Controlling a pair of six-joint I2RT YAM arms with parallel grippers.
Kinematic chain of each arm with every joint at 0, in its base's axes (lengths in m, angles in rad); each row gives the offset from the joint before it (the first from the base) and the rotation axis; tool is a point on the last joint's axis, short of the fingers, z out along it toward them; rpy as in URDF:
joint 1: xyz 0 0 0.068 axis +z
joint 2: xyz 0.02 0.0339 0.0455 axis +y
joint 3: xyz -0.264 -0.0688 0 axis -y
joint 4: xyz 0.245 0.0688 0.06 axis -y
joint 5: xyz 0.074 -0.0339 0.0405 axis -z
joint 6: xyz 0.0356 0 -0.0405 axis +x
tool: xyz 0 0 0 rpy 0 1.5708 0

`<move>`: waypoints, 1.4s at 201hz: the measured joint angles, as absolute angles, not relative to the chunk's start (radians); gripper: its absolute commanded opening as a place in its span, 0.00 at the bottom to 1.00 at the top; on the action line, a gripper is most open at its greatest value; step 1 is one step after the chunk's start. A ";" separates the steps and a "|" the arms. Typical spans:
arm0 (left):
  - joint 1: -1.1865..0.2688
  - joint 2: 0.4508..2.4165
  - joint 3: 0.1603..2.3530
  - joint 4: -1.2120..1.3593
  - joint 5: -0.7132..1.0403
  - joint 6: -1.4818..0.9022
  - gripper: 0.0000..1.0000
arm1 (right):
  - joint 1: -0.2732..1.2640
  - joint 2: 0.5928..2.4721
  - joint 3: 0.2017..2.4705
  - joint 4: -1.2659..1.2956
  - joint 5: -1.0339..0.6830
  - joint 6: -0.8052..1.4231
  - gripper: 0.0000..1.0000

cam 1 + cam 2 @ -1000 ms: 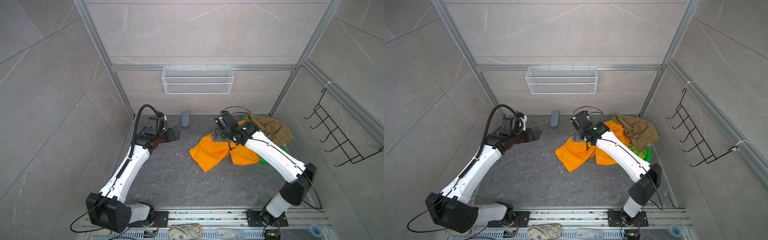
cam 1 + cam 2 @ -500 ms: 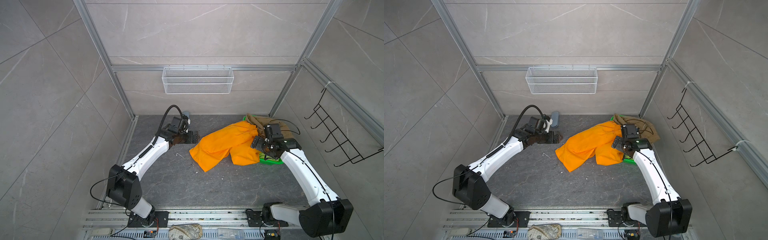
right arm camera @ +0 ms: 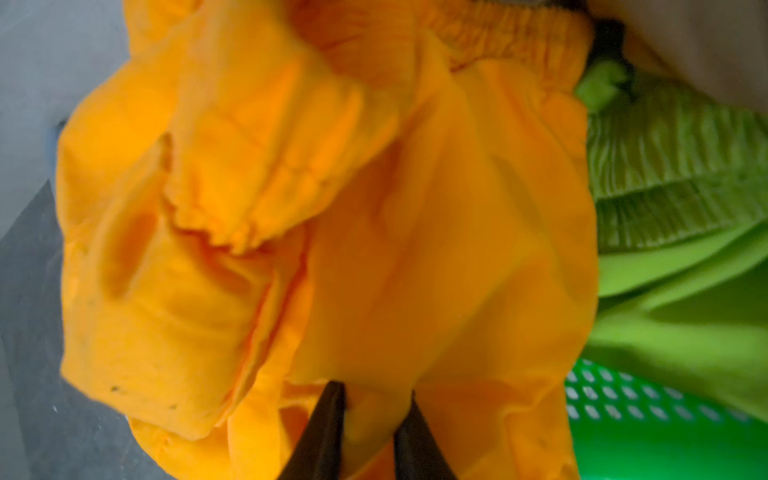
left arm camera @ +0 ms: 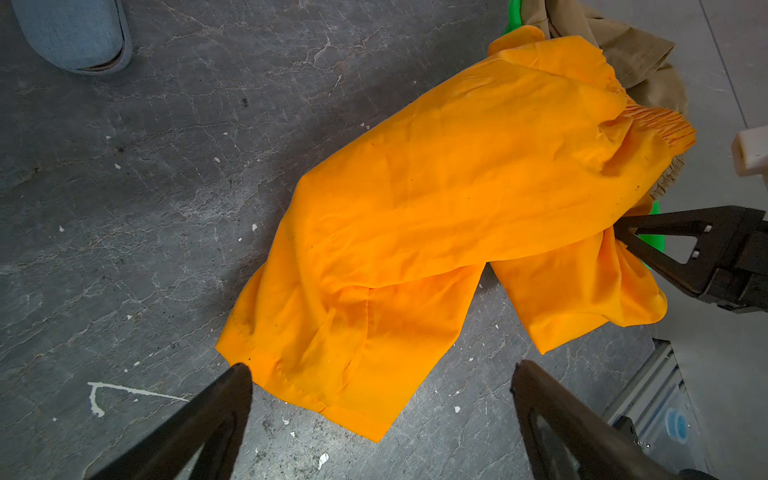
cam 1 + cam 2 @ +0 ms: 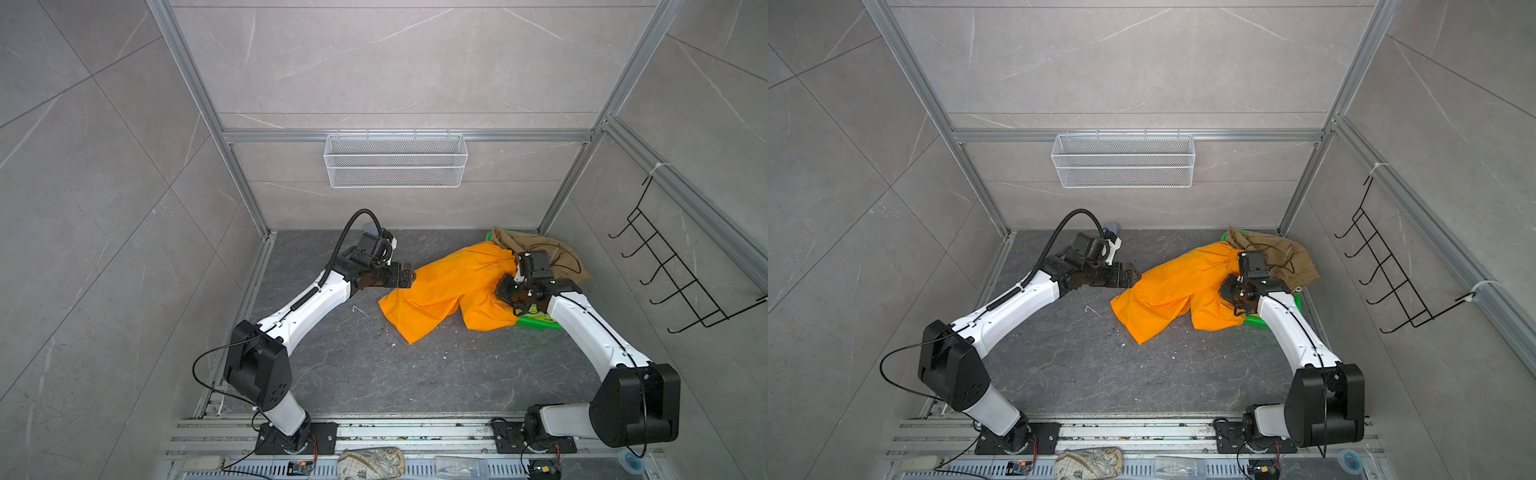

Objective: Fold and stack the shorts

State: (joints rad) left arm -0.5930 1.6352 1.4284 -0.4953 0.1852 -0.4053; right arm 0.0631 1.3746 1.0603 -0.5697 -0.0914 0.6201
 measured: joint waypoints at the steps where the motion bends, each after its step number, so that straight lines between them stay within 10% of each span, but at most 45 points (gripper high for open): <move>1: -0.593 1.635 1.428 -0.495 0.185 -0.405 1.00 | 0.062 1.375 1.061 -0.568 -0.094 0.617 0.06; 83: -0.587 1.576 1.434 -0.552 0.096 -0.348 1.00 | 0.080 1.386 1.391 -0.651 -0.147 0.603 0.00; 123: -0.517 1.489 1.439 -0.568 0.076 -0.335 1.00 | 0.345 1.439 1.654 -0.699 -0.121 0.599 0.00; 176: -0.276 1.318 1.337 -0.586 0.089 -0.353 1.00 | 0.723 1.679 1.789 -0.724 0.022 0.558 0.63; 257: -0.234 1.268 1.235 -0.595 0.152 -0.398 1.00 | 0.792 1.790 1.503 -0.838 0.320 0.614 0.81; 281: -0.245 1.298 1.222 -0.581 0.183 -0.424 1.00 | 0.792 1.787 1.362 -0.819 0.354 0.642 0.99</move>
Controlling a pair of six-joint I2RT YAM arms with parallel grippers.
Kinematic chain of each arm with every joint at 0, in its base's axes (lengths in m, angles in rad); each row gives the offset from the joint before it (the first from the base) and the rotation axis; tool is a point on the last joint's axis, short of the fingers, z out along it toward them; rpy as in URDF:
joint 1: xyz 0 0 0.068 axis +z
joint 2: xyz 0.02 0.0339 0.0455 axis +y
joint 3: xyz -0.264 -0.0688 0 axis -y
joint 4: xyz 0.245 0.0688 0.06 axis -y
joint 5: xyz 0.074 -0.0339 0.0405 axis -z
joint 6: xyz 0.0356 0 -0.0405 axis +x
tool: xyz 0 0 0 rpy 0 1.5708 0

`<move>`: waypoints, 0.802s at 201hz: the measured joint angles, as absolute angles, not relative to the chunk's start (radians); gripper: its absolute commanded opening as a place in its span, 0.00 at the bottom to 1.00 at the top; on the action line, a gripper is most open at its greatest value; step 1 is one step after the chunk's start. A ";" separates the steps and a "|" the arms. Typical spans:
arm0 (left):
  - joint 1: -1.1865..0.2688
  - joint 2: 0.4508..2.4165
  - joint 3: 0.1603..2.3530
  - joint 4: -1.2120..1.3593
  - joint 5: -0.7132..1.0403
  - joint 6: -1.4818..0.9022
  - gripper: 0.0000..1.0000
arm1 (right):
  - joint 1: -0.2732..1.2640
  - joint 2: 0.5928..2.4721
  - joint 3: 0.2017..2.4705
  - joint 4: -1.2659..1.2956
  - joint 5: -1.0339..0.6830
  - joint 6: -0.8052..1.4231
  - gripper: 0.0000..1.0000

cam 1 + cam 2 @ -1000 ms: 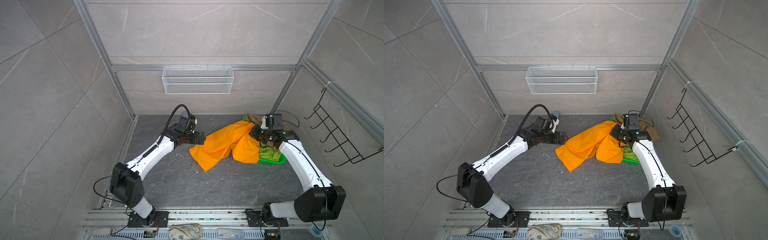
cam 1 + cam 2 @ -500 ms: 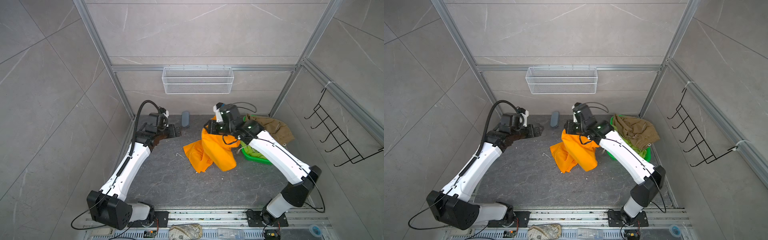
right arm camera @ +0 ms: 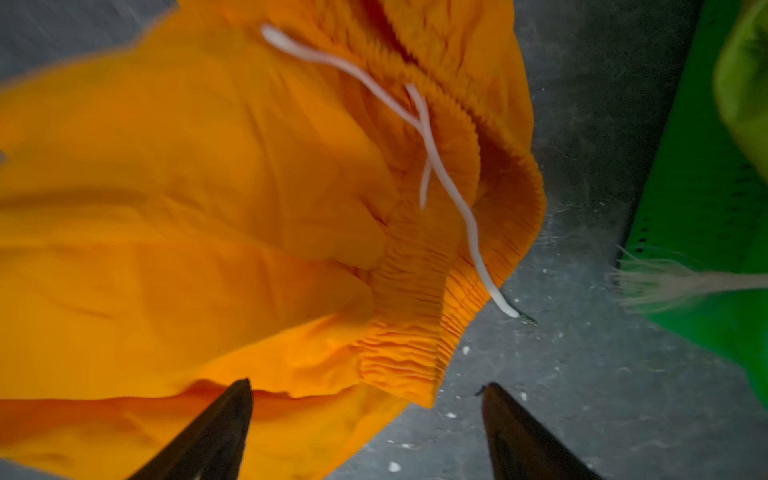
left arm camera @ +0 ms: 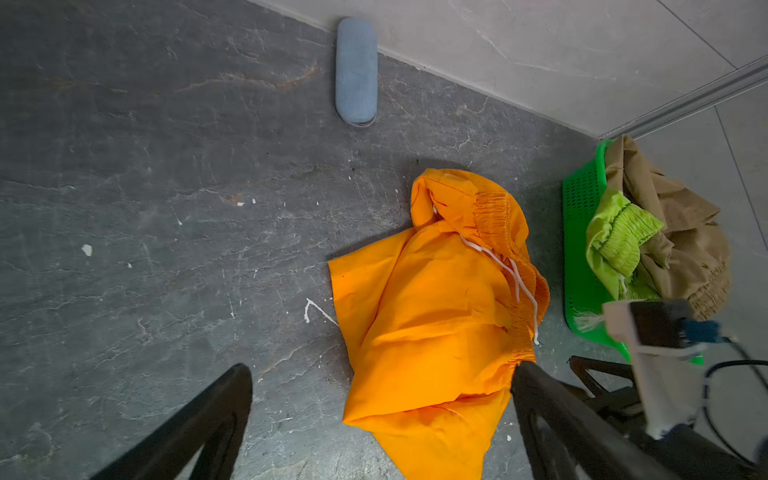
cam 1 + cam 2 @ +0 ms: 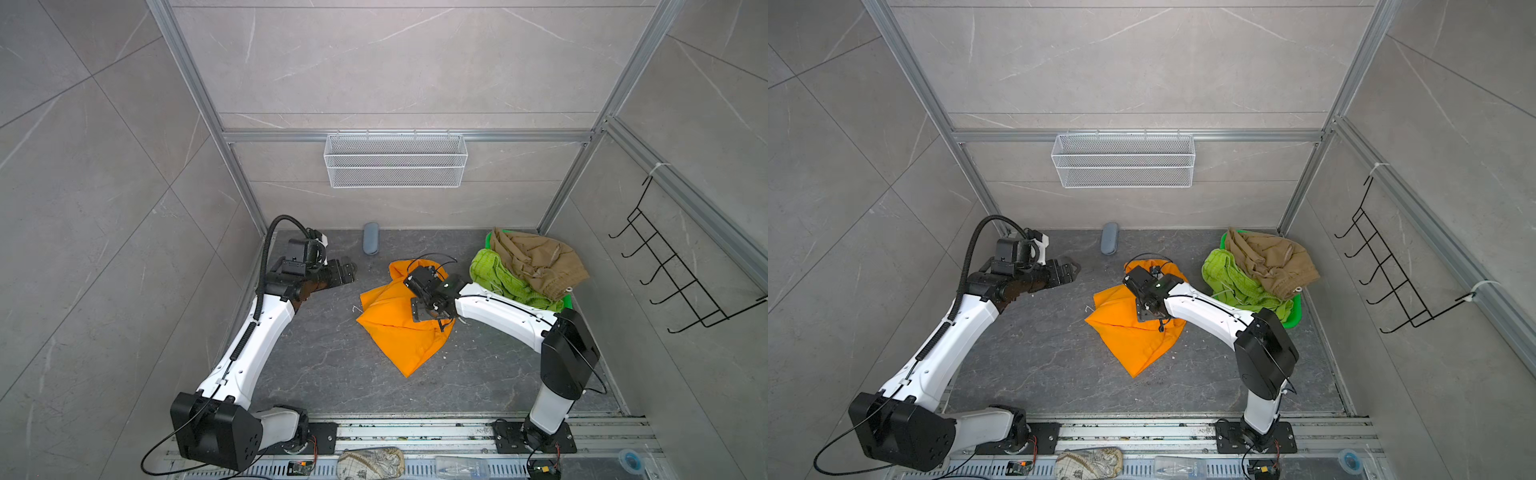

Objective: Fold and stack the shorts

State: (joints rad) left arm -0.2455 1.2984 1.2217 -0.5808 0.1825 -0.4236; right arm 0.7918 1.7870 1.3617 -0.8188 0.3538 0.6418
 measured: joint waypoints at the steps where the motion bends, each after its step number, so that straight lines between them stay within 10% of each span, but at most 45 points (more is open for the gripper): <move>1: -0.246 1.299 1.221 -0.580 0.183 -0.424 1.00 | 0.792 1.787 1.354 -0.817 0.354 0.638 0.99; 161: -0.606 1.641 1.309 -0.577 0.175 -0.515 1.00 | 0.722 1.698 0.869 -0.207 0.252 0.681 0.99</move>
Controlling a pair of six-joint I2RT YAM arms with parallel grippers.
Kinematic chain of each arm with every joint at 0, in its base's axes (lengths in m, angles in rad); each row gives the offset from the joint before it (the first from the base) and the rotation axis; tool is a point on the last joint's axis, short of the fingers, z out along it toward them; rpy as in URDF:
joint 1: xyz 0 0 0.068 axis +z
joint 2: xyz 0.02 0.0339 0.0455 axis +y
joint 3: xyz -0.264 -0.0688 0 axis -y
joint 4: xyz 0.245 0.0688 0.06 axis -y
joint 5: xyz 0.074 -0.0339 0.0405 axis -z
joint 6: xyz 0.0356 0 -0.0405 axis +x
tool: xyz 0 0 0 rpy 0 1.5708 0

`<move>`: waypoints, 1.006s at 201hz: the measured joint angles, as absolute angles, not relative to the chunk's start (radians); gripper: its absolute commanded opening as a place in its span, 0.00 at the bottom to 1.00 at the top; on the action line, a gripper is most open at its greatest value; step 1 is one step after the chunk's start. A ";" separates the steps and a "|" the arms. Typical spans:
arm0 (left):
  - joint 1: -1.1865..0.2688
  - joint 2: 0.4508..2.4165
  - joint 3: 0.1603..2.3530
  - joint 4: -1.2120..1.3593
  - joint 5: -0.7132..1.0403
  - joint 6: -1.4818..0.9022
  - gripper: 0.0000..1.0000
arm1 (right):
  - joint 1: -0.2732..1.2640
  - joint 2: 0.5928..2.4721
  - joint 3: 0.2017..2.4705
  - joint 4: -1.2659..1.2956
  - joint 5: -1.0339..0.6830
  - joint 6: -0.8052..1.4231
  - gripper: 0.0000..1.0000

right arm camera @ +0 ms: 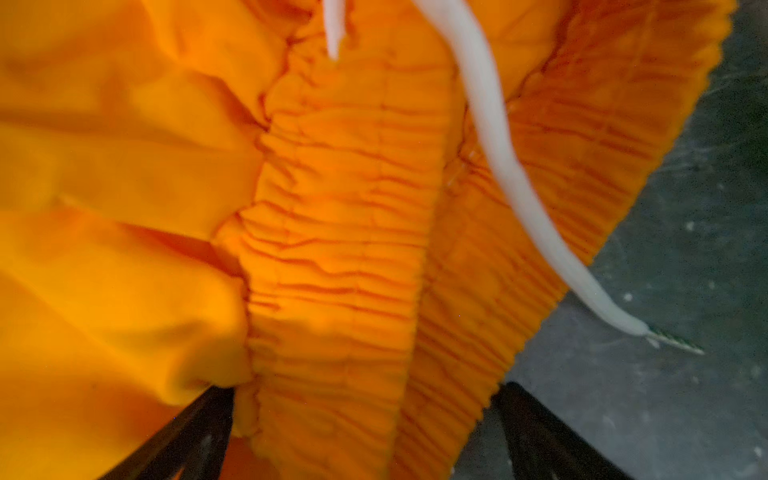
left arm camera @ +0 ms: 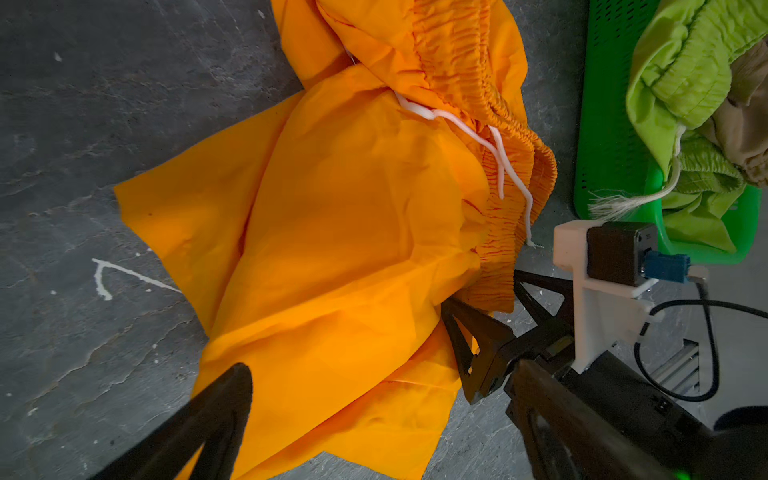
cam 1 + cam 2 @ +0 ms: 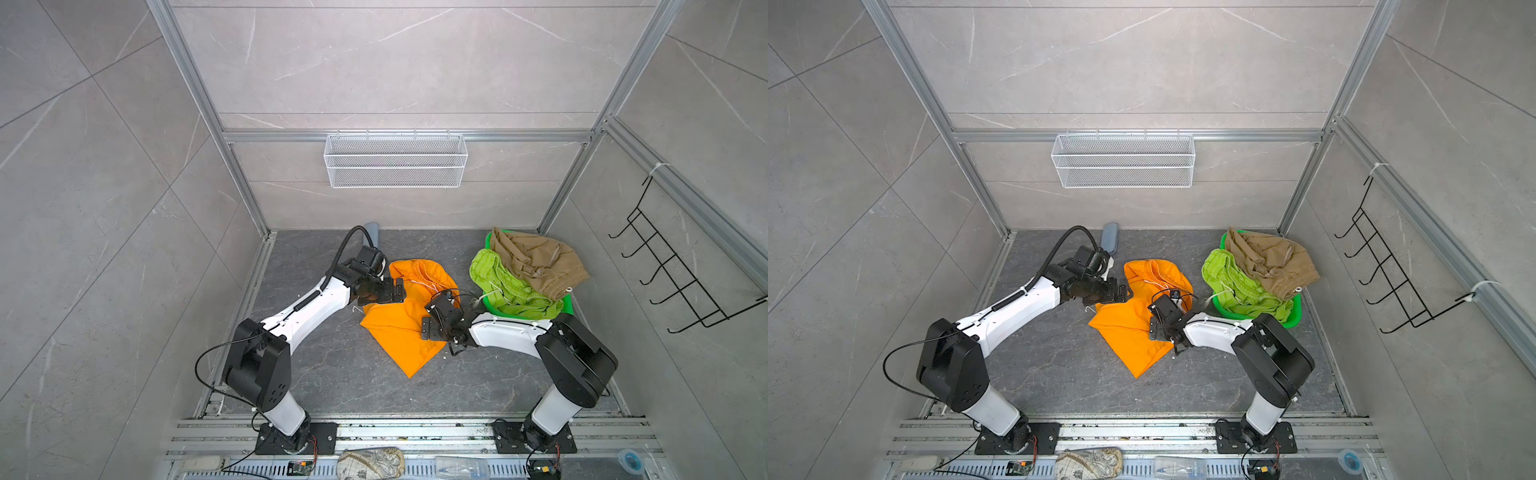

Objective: Fold and stack the shorts

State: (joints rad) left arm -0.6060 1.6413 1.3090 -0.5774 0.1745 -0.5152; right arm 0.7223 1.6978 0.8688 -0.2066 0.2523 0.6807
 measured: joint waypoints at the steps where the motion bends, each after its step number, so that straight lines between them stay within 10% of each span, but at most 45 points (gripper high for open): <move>1: -0.609 1.643 1.309 -0.577 0.174 -0.517 1.00 | 0.722 1.697 0.867 -0.203 0.253 0.679 0.99; 129: -0.720 1.776 1.200 -0.404 0.155 -0.673 1.00 | 0.773 1.327 0.521 0.009 0.368 0.637 0.99; 145: -0.722 1.776 1.206 -0.416 0.147 -0.662 1.00 | 0.773 1.347 0.529 -0.003 0.367 0.648 0.88; 202: -0.754 1.814 1.383 -0.543 0.104 -0.543 1.00 | 0.776 1.158 0.398 -0.059 0.473 0.751 0.99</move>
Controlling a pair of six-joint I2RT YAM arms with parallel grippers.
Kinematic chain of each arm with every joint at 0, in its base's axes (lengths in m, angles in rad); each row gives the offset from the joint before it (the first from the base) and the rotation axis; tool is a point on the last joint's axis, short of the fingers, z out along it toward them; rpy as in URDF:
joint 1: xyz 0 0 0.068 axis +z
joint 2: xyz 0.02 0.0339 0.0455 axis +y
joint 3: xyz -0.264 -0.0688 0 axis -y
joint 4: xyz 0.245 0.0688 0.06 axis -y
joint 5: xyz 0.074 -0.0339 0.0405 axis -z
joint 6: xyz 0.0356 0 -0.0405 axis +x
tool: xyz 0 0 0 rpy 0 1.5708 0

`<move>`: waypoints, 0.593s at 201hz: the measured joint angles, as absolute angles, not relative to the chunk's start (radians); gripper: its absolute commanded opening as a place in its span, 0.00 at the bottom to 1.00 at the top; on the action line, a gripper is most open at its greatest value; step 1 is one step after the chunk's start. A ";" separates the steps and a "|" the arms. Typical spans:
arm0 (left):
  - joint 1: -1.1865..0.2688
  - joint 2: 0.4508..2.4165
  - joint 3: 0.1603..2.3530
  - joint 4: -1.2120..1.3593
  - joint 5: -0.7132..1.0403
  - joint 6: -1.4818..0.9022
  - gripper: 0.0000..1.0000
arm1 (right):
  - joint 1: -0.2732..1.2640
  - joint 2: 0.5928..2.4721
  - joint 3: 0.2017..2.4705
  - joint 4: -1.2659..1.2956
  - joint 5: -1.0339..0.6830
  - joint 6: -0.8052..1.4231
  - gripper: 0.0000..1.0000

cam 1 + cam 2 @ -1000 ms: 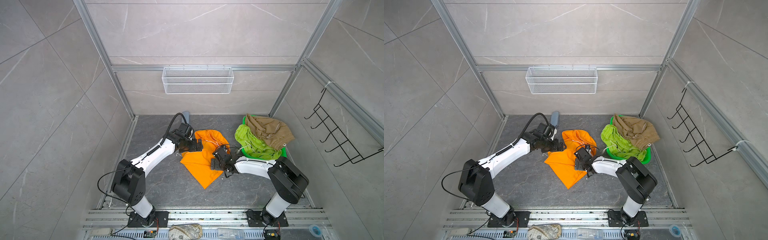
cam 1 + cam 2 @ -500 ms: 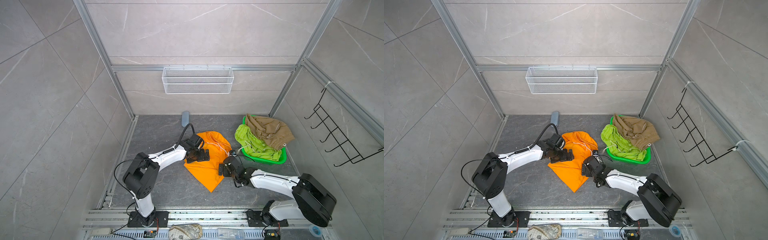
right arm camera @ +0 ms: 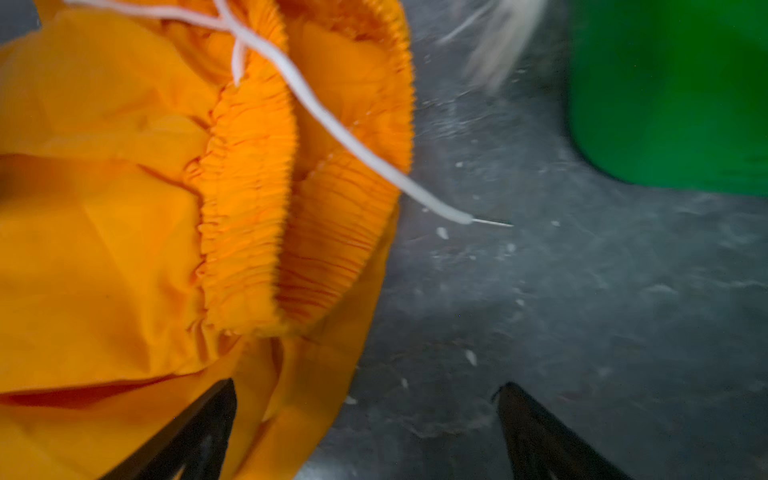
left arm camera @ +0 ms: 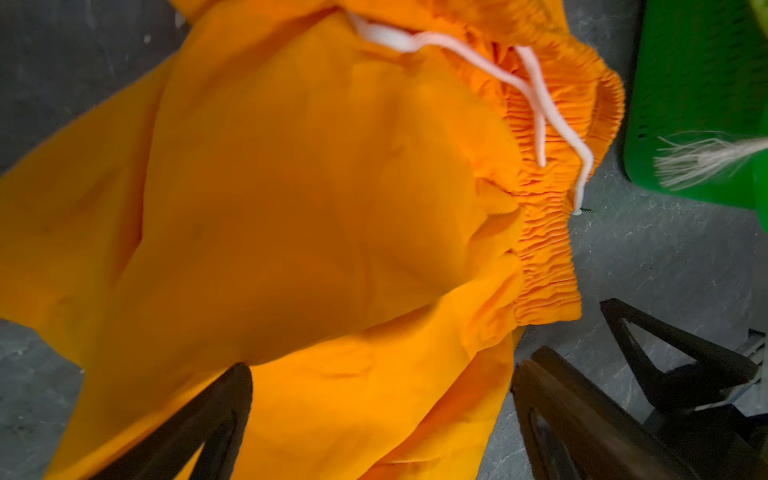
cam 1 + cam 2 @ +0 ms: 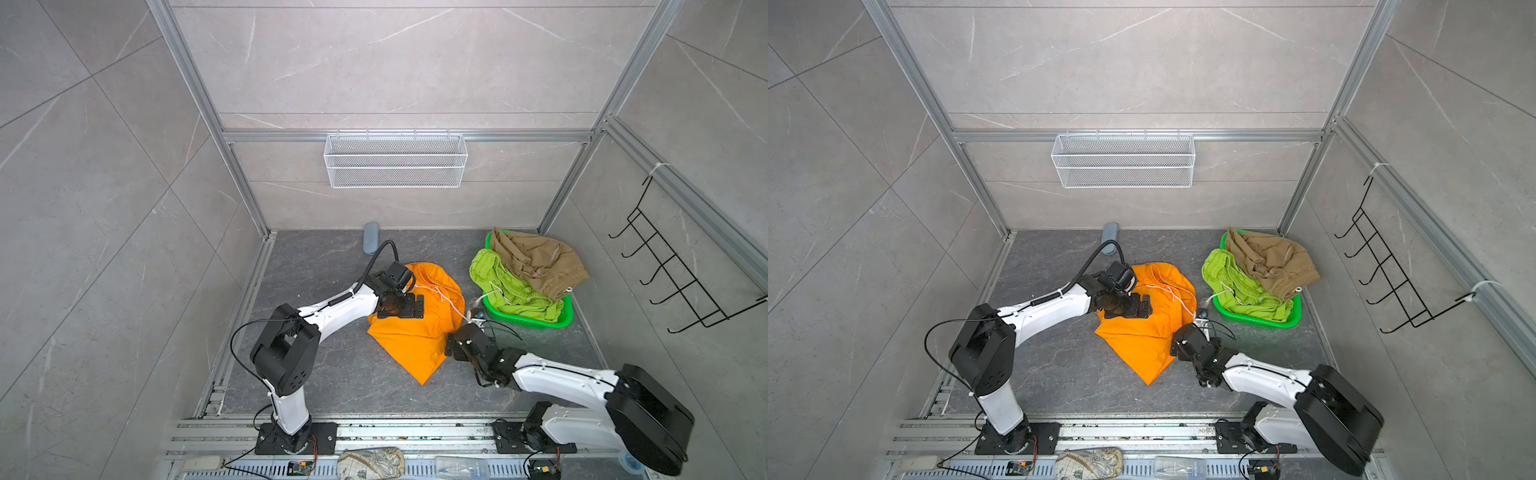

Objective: Fold and stack the shorts

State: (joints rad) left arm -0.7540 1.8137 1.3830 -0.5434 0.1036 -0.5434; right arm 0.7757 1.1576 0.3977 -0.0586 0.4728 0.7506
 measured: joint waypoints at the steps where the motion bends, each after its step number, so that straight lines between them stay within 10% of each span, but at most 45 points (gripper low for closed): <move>1: -0.756 1.819 1.391 -0.547 0.103 -0.538 1.00 | 0.776 1.153 0.396 -0.060 0.476 0.752 0.99; 119: -0.931 2.168 1.847 -0.812 0.051 -0.326 1.00 | 0.847 0.778 0.415 -0.433 0.683 0.968 0.99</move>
State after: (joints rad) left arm -0.9306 2.1677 1.8473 -0.8116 0.0505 -0.3264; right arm 0.8471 0.7784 0.4152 -0.4328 0.6834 0.9684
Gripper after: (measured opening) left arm 0.999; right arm 0.991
